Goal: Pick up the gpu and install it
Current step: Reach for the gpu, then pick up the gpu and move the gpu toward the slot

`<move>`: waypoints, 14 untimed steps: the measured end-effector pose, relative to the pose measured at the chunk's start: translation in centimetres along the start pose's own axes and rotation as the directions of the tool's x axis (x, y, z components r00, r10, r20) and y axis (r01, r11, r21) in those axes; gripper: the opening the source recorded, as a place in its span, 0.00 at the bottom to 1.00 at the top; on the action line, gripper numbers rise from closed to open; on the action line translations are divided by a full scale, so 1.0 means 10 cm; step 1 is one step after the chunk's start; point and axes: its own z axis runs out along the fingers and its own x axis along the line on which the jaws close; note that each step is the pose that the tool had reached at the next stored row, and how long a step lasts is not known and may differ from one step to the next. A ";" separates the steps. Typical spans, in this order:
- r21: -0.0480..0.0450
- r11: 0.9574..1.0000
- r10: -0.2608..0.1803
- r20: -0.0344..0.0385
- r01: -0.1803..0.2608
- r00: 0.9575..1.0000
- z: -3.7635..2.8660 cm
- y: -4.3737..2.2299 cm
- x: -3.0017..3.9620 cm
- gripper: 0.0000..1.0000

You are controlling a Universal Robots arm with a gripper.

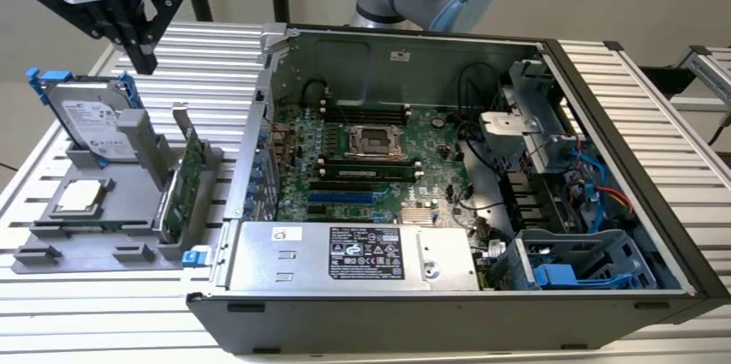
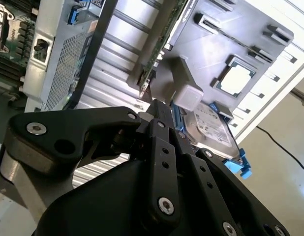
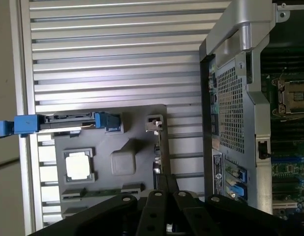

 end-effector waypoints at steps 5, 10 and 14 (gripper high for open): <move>0.000 1.000 0.000 0.000 0.000 1.000 -0.003 -0.052 -0.004 0.00; 0.000 1.000 0.000 0.000 0.000 1.000 -0.004 -0.083 -0.006 0.00; 0.000 1.000 0.000 0.000 0.000 1.000 -0.004 -0.103 -0.007 0.00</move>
